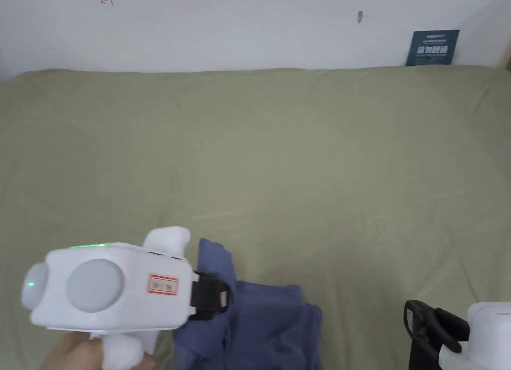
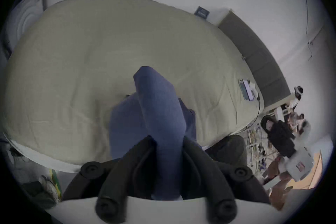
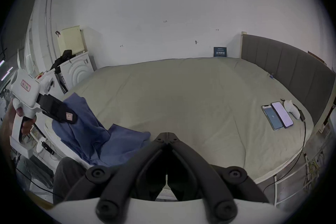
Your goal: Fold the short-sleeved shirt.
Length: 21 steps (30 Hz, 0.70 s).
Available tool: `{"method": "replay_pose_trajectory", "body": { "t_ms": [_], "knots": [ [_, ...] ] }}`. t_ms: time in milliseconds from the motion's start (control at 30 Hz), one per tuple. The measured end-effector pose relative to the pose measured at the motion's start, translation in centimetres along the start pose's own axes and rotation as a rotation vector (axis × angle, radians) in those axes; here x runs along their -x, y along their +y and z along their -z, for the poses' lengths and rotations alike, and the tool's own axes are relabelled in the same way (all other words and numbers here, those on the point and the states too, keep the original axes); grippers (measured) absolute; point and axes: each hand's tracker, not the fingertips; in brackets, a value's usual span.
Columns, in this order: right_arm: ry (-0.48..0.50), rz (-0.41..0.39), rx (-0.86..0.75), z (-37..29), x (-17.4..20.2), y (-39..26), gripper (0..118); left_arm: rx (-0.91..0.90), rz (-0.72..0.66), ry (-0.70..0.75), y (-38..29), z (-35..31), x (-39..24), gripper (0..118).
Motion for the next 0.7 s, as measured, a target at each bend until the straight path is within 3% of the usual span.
{"method": "replay_pose_trajectory", "body": {
  "t_ms": [67, 100, 167, 200, 367, 500, 533, 567, 600, 633, 700],
  "knots": [
    [-0.01, 0.011, 0.005, -0.2, -0.6, -0.2, 0, 0.039, 0.047, 0.031, -0.3, 2.8, -2.0, 14],
    [-0.015, 0.018, 0.009, -0.3, -0.9, -0.4, 0, 0.051, 0.062, 0.033, -0.6, 4.3, -2.8, 21],
    [-0.031, 0.029, 0.014, -0.5, -1.4, -0.6, 0, 0.067, 0.066, 0.014, -1.2, 6.9, -3.7, 94],
    [-0.039, 0.035, 0.016, -0.7, -1.7, -0.7, 0, 0.08, 0.059, -0.042, -1.5, 8.1, -3.9, 116],
    [-0.074, 0.055, 0.026, -1.0, -2.9, -0.8, 0, 0.036, 0.019, -0.081, -1.6, 8.4, -3.5, 117],
    [-0.073, 0.066, 0.035, -0.6, -3.1, -1.0, 0, -0.026, -0.038, -0.179, -1.4, 5.5, -1.1, 113],
    [-0.069, 0.069, 0.038, -0.4, -3.0, -1.1, 0, -0.019, -0.023, -0.203, -1.5, 5.1, -0.5, 101],
    [-0.065, 0.071, 0.041, -0.2, -2.9, -1.2, 0, -0.021, -0.023, -0.233, -1.6, 4.8, 0.0, 73],
    [-0.059, 0.073, 0.045, -0.1, -2.7, -1.3, 0, -0.019, -0.038, -0.245, -1.8, 4.9, 0.3, 27],
    [-0.053, 0.073, 0.049, 0.0, -2.5, -1.4, 0, -0.011, -0.076, -0.259, -2.1, 5.3, 0.4, 0],
    [-0.042, 0.07, 0.055, 0.0, -2.1, -1.5, 0, 0.024, -0.116, -0.34, -2.2, 6.4, 1.1, 0]
  ]
}}
